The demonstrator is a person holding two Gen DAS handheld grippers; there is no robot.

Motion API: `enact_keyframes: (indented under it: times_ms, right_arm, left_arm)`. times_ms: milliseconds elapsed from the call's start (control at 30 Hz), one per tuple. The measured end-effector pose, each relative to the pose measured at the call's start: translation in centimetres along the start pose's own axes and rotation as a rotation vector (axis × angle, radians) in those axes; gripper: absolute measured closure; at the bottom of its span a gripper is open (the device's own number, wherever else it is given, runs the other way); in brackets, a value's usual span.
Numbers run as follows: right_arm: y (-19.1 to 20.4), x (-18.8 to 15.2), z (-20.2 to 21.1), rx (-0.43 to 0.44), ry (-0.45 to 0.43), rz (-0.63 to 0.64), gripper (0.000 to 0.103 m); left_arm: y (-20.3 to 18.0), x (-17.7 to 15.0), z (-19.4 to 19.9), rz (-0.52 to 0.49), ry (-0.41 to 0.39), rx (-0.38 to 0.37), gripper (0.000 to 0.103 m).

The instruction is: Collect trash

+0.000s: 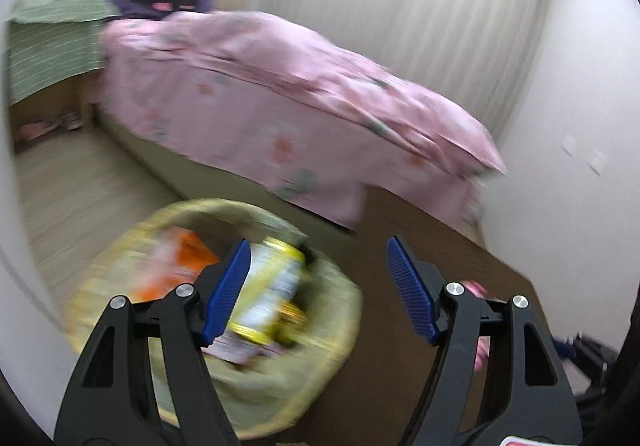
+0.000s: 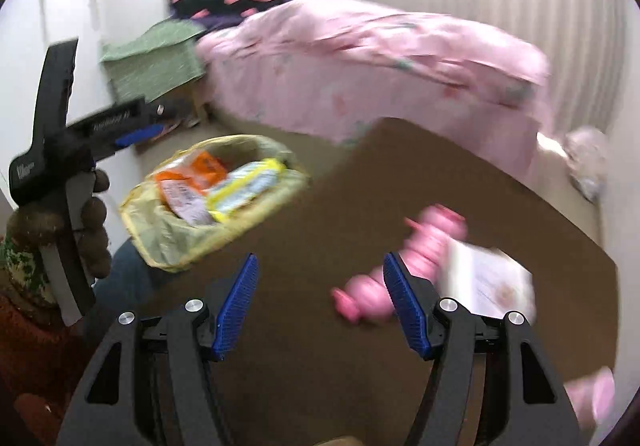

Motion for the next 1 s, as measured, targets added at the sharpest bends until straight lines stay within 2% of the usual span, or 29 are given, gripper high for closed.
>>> enact_keyframes:
  times_ms: [167, 300, 367, 433, 500, 533, 633, 700, 800, 900, 1000]
  right_arm:
    - [-5.3, -5.4, 4.6, -0.147, -0.062, -0.135, 0.042]
    - [-7.8, -9.0, 6.5, -0.267, -0.056, -0.181, 0.042]
    - [-8.7, -10.8, 6.9, -0.311, -0.035, -0.202, 0.042]
    - [-9.9, -12.8, 6.9, -0.334, -0.004, -0.238, 0.042]
    - [-10.7, -14.3, 6.8, -0.346, 0.008, -0.275, 0.042]
    - [-11.2, -15.2, 6.7, -0.343, 0.010, -0.299, 0.042]
    - [-12.4, -17.2, 6.6, -0.296, 0.006, -0.372, 0.042]
    - [-13.2, -18.1, 6.4, -0.264, 0.007, -0.411, 0.042]
    - [-13.7, -18.8, 6.2, -0.223, -0.001, -0.449, 0.042]
    - [-13.3, -18.5, 6.0, -0.196, -0.003, -0.437, 0.042]
    - [-11.8, -17.7, 5.0, -0.232, 0.027, -0.357, 0.042]
  left_arm:
    - [-8.4, -2.8, -2.2, -0.238, 0.081, -0.172, 0.036]
    - [-14.6, -5.1, -4.9, -0.448, 0.180, -0.288, 0.036]
    - [-17.5, -5.8, -7.2, -0.545, 0.255, -0.348, 0.036]
    - [-19.4, -6.0, -9.4, -0.626, 0.291, -0.340, 0.036]
    - [-21.2, -5.7, -12.5, -0.701, 0.318, -0.286, 0.036]
    - [-21.9, -5.3, -14.3, -0.721, 0.329, -0.251, 0.036]
    - [-23.5, -4.7, -17.6, -0.727, 0.376, -0.223, 0.035]
    - [-23.8, -4.2, -18.3, -0.705, 0.385, -0.247, 0.034]
    - [-24.0, -4.0, -18.3, -0.676, 0.397, -0.225, 0.034]
    - [-24.2, -4.7, -17.9, -0.674, 0.407, -0.233, 0.034]
    - [-24.3, -5.3, -17.4, -0.690, 0.407, -0.234, 0.034]
Point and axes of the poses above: each gripper's, at about its wrist camera, not at the fingertips, and z roughly against the way its jaws point, y to its left, x to its top, the point moved 2 cm from there along -z, roughly the way its jaws point, and after that the axes turned 10 degrees about y, right-handed, at the moved point
